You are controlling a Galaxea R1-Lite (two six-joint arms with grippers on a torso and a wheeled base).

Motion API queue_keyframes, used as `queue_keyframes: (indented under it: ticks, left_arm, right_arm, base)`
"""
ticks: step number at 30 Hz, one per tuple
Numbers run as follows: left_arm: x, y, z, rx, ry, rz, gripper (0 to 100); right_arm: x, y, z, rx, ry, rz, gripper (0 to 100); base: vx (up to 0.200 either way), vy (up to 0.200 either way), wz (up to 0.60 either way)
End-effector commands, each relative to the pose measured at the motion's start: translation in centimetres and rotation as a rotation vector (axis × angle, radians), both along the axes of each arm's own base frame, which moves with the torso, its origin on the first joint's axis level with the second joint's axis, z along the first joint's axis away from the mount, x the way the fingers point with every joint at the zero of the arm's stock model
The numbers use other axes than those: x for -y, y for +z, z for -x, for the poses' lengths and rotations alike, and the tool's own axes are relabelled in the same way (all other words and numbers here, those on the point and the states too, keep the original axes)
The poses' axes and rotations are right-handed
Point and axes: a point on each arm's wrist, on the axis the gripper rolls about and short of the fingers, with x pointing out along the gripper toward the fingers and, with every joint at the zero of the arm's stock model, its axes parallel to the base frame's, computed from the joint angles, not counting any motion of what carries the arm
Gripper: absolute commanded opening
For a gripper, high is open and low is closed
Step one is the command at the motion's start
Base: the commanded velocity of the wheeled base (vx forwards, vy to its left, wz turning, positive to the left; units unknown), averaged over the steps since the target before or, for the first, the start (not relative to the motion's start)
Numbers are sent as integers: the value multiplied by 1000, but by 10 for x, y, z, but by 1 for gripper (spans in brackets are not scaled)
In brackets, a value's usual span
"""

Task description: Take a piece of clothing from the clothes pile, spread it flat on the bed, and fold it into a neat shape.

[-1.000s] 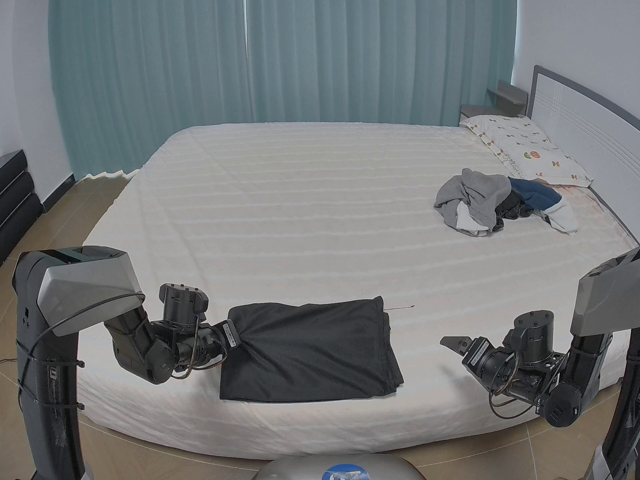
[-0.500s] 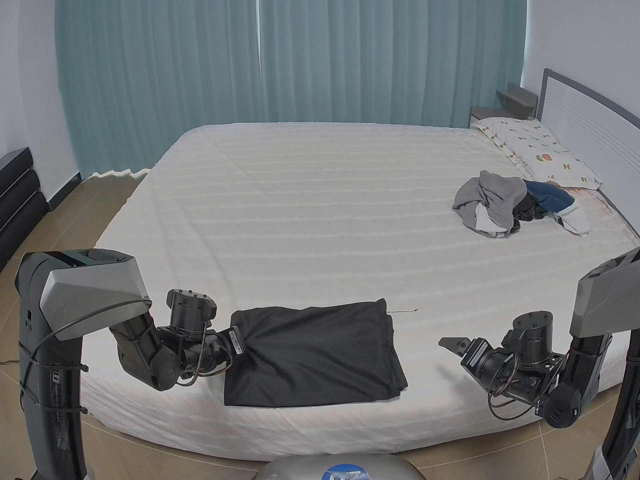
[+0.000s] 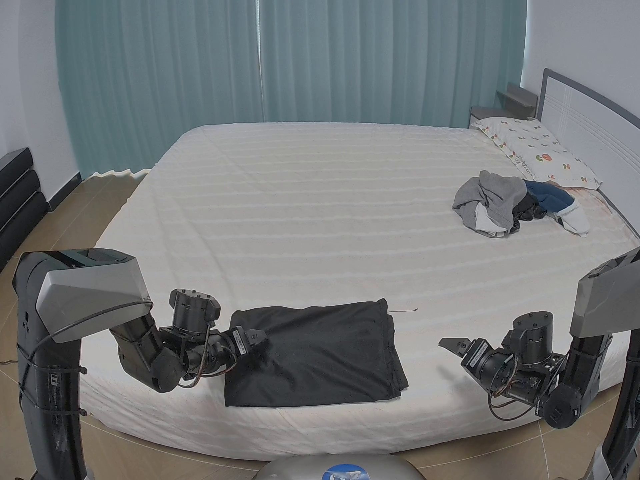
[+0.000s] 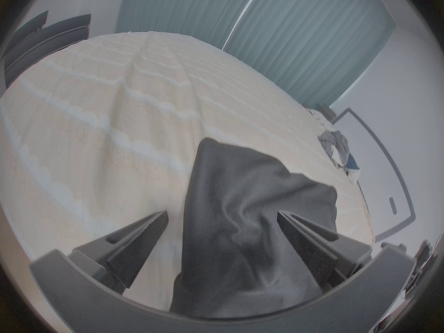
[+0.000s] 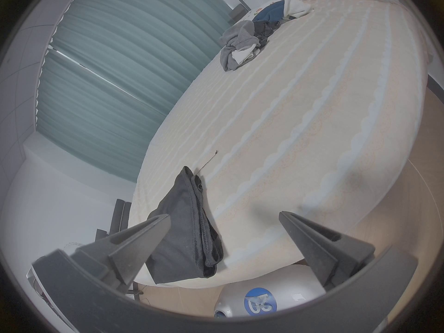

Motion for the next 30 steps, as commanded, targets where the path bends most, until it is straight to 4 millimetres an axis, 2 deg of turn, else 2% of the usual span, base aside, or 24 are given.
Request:
queue_keyframes:
  ticks: [1,3,7,12,13,19,30]
  left_arm:
    - [-1,2,-7,17,23,25,100]
    - [1,7,-19,40,66,87,100]
    - [2,8,-28,50,86,112,100]
    - [6,-4,-45,66,90,116,100]
    - [6,-5,-45,66,91,115,0]
    - [3,-5,-45,65,102,113,0]
    - [-2,-12,-50,91,239,59,0]
  right_arm:
    - [0,0,1,0,2,0,100]
    - [0,0,1,0,2,0,100]
    - [0,0,1,-1,2,1,100]
    - [0,0,1,-1,2,1,100]
    - [0,0,1,-1,4,0,100]
    - [-1,-1,0,-3,4,1,100]
    - [0,0,1,0,4,-1,100]
  base:
    - [0,0,0]
    - [0,0,0]
    - [0,0,0]
    - [0,0,0]
    - [0,0,0]
    - [0,0,0]
    - [0,0,0]
